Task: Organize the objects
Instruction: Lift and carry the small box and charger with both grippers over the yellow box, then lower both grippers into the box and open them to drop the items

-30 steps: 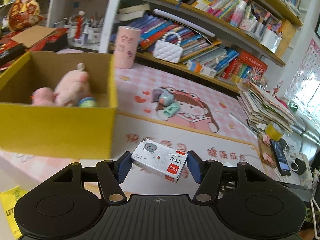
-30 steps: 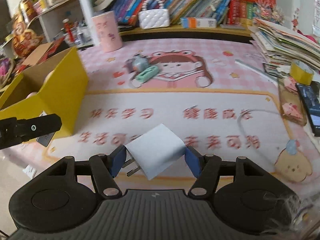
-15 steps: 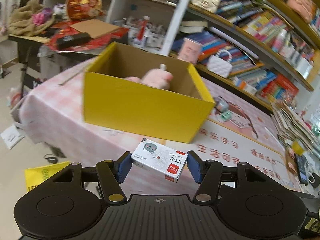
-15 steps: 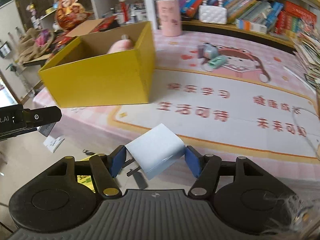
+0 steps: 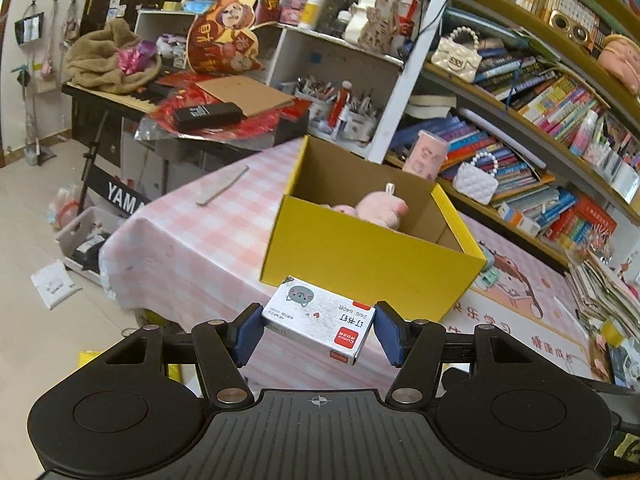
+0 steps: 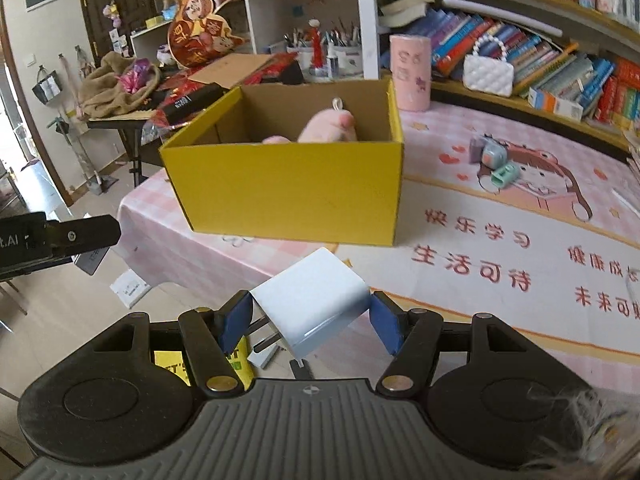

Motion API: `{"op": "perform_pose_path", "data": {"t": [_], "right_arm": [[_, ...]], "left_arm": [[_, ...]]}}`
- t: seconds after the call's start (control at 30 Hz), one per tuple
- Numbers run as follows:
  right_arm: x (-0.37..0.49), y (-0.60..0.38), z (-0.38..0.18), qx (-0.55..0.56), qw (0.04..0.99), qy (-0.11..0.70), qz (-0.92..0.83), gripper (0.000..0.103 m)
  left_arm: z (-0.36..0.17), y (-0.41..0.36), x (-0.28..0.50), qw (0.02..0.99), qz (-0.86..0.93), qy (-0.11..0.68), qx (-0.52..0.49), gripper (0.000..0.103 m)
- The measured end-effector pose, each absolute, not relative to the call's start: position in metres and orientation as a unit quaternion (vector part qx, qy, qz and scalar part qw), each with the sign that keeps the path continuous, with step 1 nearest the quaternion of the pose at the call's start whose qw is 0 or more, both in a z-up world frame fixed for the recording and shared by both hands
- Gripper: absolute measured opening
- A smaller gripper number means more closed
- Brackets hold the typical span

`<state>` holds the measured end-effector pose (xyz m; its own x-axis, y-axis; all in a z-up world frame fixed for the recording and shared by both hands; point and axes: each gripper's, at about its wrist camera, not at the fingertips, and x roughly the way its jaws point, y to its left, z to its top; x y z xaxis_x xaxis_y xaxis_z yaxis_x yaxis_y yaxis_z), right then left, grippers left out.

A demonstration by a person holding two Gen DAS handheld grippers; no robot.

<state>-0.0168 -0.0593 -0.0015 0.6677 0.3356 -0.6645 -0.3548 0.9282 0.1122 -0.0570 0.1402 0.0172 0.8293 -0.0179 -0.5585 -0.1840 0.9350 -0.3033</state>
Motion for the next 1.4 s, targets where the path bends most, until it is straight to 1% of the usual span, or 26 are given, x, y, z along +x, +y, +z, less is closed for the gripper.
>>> {"op": "perform_pose_path", "data": {"t": [0.37,0.6,0.8,1.0,1.17,1.27,1.4], "right_arm": [[-0.005,-0.052,0.018,-0.029,0.924,0.334,0.183,0.062],[0.033,-0.047,0.042,-0.021,0.935,0.292,0.199,0.062],[0.077,-0.043,0.052,-0.027,0.938,0.273,0.212,0.062],[0.132,-0.033,0.040,-0.047,0.933,0.287,0.210,0.062],[0.170,-0.017,0.014,-0.078,0.914,0.330,0.222,0.062],[0.178,-0.016,0.001,-0.082,0.905,0.351,0.225,0.063],[0.179,-0.011,-0.004,-0.098,0.901,0.350,0.236,0.063]], "left_arm": [[0.029,0.148,-0.042,0.949,0.028,0.267,-0.165,0.059],[0.047,0.154,-0.011,0.958,0.048,0.232,-0.160,0.059],[0.053,0.153,0.029,0.960,0.059,0.225,-0.154,0.059],[0.043,0.142,0.075,0.958,0.067,0.238,-0.143,0.059],[0.028,0.132,0.104,0.953,0.068,0.267,-0.126,0.059],[0.021,0.127,0.114,0.949,0.063,0.284,-0.117,0.059],[0.011,0.122,0.127,0.944,0.063,0.306,-0.106,0.059]]}}
